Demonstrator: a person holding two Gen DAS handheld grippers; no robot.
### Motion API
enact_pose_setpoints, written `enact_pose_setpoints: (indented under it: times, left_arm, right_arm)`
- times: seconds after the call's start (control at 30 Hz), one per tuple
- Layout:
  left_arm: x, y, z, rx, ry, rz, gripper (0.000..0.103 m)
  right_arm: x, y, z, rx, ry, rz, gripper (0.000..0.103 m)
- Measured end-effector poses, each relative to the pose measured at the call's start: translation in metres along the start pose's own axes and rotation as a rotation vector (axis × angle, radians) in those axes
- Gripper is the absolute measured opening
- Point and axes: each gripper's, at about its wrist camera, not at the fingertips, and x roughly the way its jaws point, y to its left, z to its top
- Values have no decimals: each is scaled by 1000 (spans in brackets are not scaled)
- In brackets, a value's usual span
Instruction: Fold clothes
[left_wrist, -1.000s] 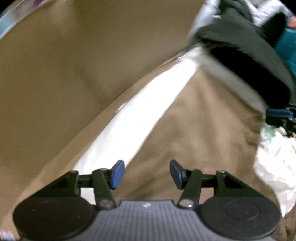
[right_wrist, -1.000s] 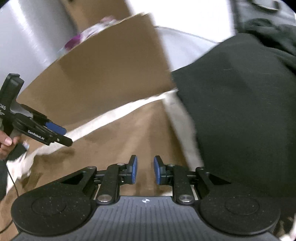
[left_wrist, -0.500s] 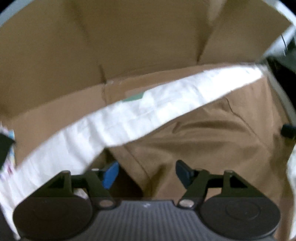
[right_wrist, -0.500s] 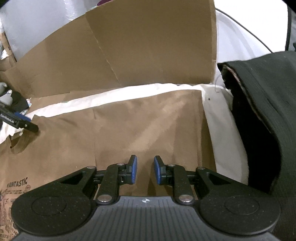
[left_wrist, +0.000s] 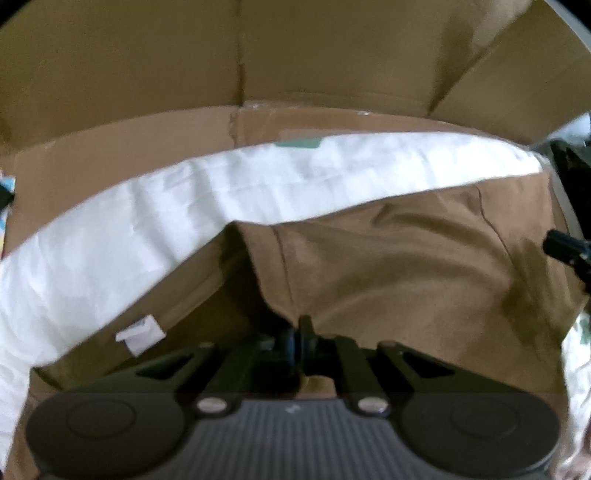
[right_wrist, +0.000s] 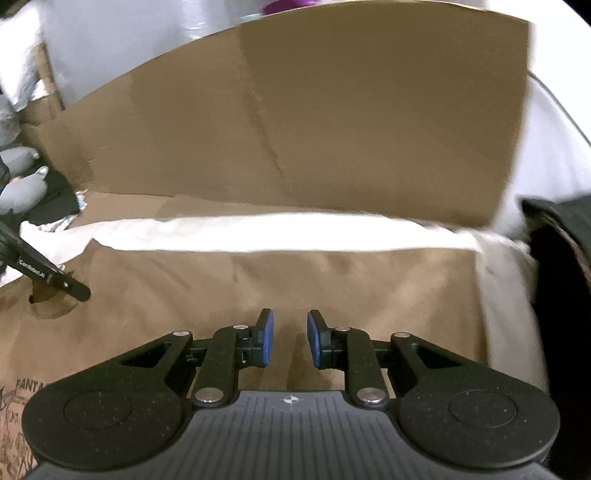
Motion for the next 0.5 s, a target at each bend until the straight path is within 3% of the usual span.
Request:
enact_pose_setpoints:
  times: [0.17, 0.3, 0.4, 0.43, 0.5]
  left_arm:
    - [-4, 6, -1, 11, 12, 4, 3]
    - [-7, 13, -3, 21, 18, -1, 3]
    - [-9, 21, -4, 14, 16, -7, 18]
    - [-14, 25, -5, 3, 5, -8, 28]
    - [-28, 35, -8, -9, -35, -11, 31]
  right_arm:
    - [27, 29, 9, -78, 24, 84, 21]
    - [50, 43, 10, -125, 64, 102, 22]
    - [65, 50, 11, -175, 63, 86, 29]
    - [66, 51, 11, -186, 56, 81, 29]
    - [61, 50, 13, -161, 54, 74, 29]
